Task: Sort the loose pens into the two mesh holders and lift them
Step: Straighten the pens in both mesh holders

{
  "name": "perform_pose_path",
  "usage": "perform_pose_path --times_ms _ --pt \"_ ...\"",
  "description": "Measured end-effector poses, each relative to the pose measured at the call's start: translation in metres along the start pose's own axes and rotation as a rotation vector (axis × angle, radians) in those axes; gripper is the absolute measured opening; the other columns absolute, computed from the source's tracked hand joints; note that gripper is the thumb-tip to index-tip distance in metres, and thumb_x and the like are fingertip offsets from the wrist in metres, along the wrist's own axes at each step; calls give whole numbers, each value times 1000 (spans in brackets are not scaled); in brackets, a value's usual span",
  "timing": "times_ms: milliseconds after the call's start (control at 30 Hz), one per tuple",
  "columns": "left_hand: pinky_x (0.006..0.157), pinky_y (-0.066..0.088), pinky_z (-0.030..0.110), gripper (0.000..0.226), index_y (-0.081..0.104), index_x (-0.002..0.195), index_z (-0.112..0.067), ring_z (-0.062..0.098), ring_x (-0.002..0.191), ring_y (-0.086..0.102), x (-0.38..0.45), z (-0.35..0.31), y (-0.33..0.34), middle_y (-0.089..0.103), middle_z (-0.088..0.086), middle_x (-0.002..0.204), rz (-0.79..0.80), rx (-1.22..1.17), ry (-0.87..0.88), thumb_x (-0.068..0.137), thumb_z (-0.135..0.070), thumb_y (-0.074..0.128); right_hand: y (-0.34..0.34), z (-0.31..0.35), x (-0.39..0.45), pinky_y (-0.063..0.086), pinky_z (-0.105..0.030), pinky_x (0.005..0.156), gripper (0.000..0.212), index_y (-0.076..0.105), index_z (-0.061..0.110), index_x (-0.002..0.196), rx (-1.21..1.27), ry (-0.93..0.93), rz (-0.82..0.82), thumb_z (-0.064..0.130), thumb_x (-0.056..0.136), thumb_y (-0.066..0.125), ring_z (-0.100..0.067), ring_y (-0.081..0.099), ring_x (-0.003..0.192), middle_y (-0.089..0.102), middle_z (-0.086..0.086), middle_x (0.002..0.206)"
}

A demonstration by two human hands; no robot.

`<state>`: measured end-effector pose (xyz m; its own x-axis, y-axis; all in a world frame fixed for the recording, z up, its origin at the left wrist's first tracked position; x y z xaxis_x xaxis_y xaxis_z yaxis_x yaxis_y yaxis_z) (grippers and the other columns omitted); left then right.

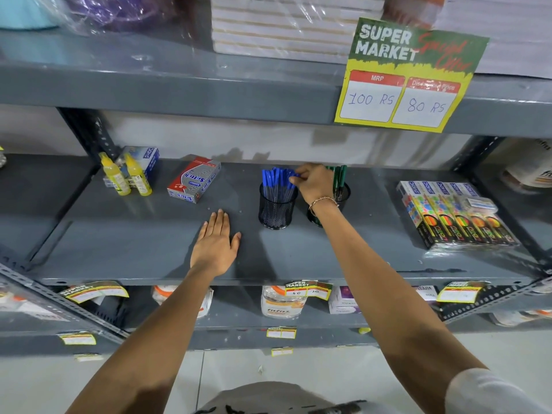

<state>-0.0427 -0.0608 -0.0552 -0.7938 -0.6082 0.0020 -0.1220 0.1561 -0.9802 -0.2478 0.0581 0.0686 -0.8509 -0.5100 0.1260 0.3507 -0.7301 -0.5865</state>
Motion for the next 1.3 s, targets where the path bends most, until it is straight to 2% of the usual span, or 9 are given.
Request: perform_pose_path --times_ms 233,333,400,600,700,800,933,1133,1300 --pt "122 -1 35 66 3 152 -5 21 149 -2 -1 0 -1 2 10 162 5 -9 -5 100 -44 19 8 2 -4 51 -23 80 39 65 2 108 49 -47 4 19 75 78 -18 64 83 71 -13 92" --pt "122 -2 35 66 4 152 -5 21 149 -2 -1 1 -1 2 10 162 0 -15 -1 100 -43 19 6 -6 0 55 -38 87 29 65 -1 101 86 20 -6 26 90 62 -27 69 87 71 -15 94" --pt "121 -2 34 67 3 152 -5 21 149 -2 -1 1 0 2 10 162 1 -19 1 100 -44 19 4 -9 5 56 -42 88 26 64 -4 99 103 78 42 17 96 50 -33 69 92 68 -16 91" --pt "121 -1 34 67 5 152 -5 21 149 0 0 2 1 4 10 162 -9 -23 2 100 -44 20 -2 2 19 55 -26 83 26 64 3 113 102 113 190 11 98 44 -25 70 91 70 -18 107" --pt "121 -1 34 67 6 152 -6 21 149 1 0 2 1 5 10 162 -15 -31 2 100 -45 21 -3 5 22 55 -35 90 28 62 2 117 46 106 251 -1 91 51 -30 68 98 67 -19 114" --pt "121 -1 34 68 6 152 -6 21 149 1 0 3 2 5 9 162 -15 -30 2 100 -46 20 -5 12 24 52 -44 92 33 62 2 117 -157 -32 313 -4 86 51 -31 63 99 66 -17 117" --pt "121 0 34 69 5 152 -6 21 150 2 1 4 2 5 9 162 -16 -26 7 99 -48 18 -1 17 26 47 -33 99 37 64 8 117 -257 -115 344 -7 87 48 -23 60 114 65 -10 123" --pt "121 0 34 69 6 152 -6 22 149 3 0 4 2 6 10 162 -26 -28 9 99 -48 18 4 22 30 44 -16 92 36 69 4 109 -276 -123 264 -13 87 45 -19 65 104 69 -13 113" --pt "121 1 33 69 7 152 -6 22 149 4 -1 4 1 7 9 162 -39 -41 13 99 -49 18 -6 36 38 44 -25 98 21 72 4 103 -337 -202 226 2 89 57 -26 62 107 70 -13 112"
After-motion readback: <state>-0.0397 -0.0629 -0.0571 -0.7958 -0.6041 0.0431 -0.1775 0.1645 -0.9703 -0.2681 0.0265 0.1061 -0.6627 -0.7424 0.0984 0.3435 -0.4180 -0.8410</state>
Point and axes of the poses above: each hand's wrist, its own x-axis towards the middle knuckle, its own y-axis out of the palm, z = x × y, the point moved 1 cm from there along x, towards the middle knuckle
